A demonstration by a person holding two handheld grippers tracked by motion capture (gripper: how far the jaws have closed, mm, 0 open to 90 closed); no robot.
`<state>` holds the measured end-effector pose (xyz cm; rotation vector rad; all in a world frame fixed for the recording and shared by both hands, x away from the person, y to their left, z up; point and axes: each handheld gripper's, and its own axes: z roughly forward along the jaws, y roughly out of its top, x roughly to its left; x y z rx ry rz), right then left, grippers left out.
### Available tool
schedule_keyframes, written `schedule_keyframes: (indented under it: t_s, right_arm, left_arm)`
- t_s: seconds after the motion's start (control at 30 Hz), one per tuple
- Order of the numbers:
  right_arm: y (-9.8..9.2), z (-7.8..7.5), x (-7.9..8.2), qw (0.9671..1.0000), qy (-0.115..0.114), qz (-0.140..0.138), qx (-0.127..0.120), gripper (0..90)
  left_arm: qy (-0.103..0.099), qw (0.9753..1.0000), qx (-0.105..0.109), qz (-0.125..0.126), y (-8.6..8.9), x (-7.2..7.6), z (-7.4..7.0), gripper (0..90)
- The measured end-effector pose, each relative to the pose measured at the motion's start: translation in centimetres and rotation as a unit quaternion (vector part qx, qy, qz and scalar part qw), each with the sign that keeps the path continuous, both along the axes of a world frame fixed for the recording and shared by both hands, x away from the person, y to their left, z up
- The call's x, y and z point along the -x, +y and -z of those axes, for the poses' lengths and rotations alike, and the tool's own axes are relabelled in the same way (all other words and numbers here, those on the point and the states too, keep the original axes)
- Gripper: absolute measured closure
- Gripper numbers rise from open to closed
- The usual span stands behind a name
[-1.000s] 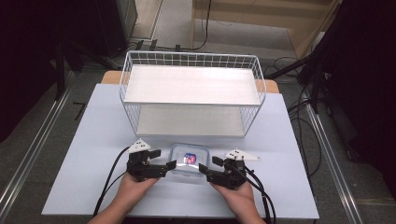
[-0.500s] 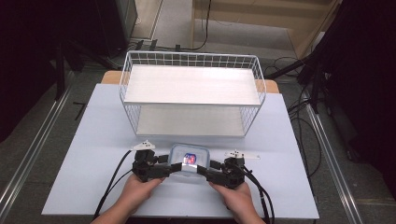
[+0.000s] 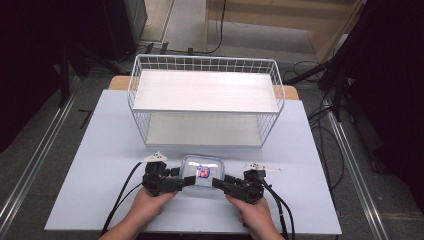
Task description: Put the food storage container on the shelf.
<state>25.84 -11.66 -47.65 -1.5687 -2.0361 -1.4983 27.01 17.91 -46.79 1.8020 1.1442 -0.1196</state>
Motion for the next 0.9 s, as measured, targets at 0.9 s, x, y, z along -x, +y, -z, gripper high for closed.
schedule_keyframes:
  t_s: [0.9]
  right_arm:
    - [-0.1, -0.1, 0.3, 0.9995, -0.019, -0.024, -0.003, 45.4]
  left_arm:
    - [-0.052, 0.9983, -0.027, 0.004, 0.3, 2.3, -0.7, 39.6]
